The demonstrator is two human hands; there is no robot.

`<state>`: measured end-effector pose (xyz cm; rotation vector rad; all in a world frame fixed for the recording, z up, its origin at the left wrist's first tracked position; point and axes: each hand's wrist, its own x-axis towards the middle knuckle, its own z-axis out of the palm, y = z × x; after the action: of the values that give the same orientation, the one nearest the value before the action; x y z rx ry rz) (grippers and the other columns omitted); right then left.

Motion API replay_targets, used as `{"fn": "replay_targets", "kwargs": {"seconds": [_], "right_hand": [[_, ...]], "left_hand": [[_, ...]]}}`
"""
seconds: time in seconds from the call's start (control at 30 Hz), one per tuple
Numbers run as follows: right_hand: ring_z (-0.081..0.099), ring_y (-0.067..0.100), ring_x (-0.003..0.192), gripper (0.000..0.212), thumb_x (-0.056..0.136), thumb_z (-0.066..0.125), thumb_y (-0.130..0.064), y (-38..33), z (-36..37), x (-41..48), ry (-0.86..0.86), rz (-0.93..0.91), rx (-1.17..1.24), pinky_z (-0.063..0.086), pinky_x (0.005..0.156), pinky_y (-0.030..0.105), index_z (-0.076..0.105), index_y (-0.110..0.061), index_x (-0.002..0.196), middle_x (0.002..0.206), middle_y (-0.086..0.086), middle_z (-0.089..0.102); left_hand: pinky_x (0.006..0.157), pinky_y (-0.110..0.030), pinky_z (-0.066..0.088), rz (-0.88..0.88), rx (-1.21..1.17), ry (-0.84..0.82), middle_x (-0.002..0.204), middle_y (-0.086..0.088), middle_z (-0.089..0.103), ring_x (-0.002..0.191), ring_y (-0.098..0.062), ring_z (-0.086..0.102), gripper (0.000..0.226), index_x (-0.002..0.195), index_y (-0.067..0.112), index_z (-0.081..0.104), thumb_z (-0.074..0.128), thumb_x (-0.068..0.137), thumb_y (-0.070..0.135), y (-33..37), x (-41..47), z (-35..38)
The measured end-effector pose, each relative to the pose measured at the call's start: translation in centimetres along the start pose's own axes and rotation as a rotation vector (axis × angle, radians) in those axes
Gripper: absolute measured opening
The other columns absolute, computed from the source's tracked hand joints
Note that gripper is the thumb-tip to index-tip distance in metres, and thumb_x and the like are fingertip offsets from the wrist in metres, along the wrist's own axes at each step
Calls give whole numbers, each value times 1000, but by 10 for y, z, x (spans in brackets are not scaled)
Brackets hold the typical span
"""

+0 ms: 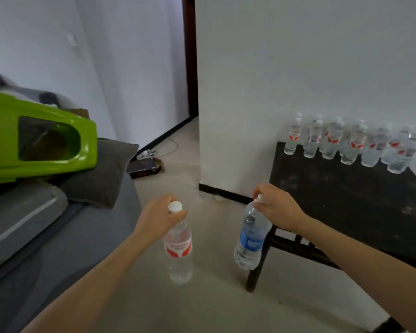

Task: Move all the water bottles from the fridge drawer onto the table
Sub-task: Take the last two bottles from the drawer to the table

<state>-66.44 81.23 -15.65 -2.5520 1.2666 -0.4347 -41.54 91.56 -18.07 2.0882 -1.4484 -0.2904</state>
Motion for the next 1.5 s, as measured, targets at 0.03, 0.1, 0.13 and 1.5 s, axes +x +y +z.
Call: {"fn": "replay_targets", "kwargs": {"seconds": [0.03,0.1,0.13,1.5], "right_hand": [[55,19,81,7,92,50,-21,-1,7,16,-8,1,-17,39,68,23,49,-16,95,94,-1,51],[55,19,82,6,92,50,-22,-2,18,45,-18,34,-19,40,68,23,47,-17,93,94,0,52],[55,19,83,7,92,50,-22,-4,23,68,-15,64,-17,41,70,24,49,-16,95,95,0,52],[53,11,73,11,92,47,-27,338,-24,432,93,1076,-127,39,59,17,41,-26,82,84,-7,49]], "left_hand": [[68,-30,43,17,-1,-26,83,0,57,79,-18,55,19,83,17,53,66,81,31,-8,18,1],[72,-33,48,51,-4,-88,83,0,59,81,-20,58,20,84,16,54,66,80,32,-23,56,1],[74,-34,49,79,-5,-123,84,0,59,83,-20,59,20,84,17,54,66,80,32,-32,87,0],[62,-21,38,755,-162,-694,84,5,57,77,-13,53,23,85,23,46,65,79,36,188,690,328]]}}
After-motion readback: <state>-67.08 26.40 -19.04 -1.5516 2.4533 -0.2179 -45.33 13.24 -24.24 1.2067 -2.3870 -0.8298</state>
